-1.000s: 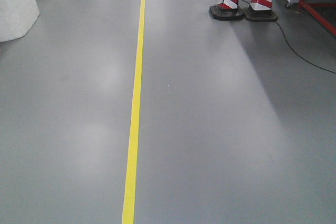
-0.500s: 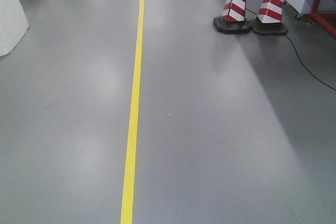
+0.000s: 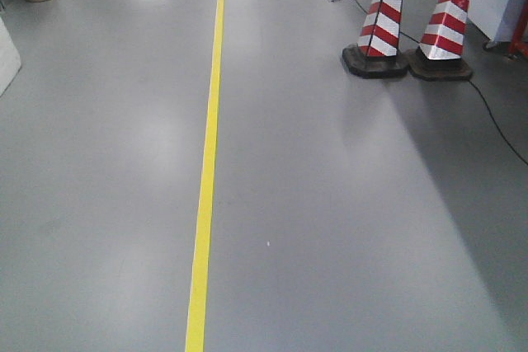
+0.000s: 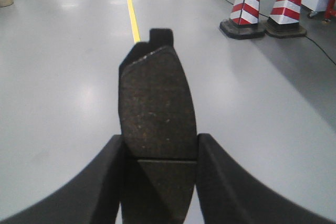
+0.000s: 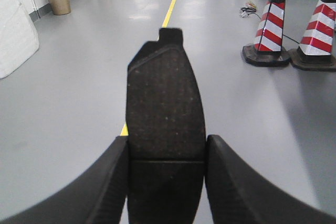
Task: Move and align brake pads A on conveyor
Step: 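Drive forward along the yellow floor line past the cones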
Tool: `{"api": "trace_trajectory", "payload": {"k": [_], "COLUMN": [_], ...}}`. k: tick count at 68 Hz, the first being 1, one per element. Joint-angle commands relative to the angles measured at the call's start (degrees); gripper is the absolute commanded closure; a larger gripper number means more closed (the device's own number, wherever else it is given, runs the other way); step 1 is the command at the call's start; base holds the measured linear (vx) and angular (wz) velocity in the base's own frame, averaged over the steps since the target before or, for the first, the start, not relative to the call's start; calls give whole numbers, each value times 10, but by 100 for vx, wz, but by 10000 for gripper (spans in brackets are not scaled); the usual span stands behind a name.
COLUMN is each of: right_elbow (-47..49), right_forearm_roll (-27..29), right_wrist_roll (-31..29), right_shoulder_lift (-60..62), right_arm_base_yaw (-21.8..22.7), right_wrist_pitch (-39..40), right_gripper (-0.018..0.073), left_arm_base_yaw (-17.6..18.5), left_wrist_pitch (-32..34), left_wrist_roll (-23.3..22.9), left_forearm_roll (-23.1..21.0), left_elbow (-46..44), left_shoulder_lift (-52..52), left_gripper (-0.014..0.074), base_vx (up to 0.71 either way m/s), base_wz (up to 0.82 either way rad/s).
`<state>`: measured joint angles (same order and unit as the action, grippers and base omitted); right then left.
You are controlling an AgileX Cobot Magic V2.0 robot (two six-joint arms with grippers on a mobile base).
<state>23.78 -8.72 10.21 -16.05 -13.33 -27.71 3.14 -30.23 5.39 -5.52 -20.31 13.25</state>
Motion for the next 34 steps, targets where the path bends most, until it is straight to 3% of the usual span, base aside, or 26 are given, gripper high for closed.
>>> {"api": "trace_trajectory", "payload": {"k": [1,34], "right_elbow": [19,19], "right_forearm_roll": [-7,-7], "right_wrist_roll": [-3,-3], "right_shoulder_lift": [-5,-5], "right_arm_base_yaw": [0,0], "right_wrist_pitch": [59,59], "right_gripper": [564,564], "left_arm_base_yaw": [3,3], "left_wrist_pitch": [56,56], "left_wrist_roll": [0,0], "left_forearm_roll": [-6,-6], "left_elbow": [-16,-16], "left_shoulder_lift": [6,6], "left_gripper": [603,603], "base_vx": [76,77], "base_wz": [2,7]}}
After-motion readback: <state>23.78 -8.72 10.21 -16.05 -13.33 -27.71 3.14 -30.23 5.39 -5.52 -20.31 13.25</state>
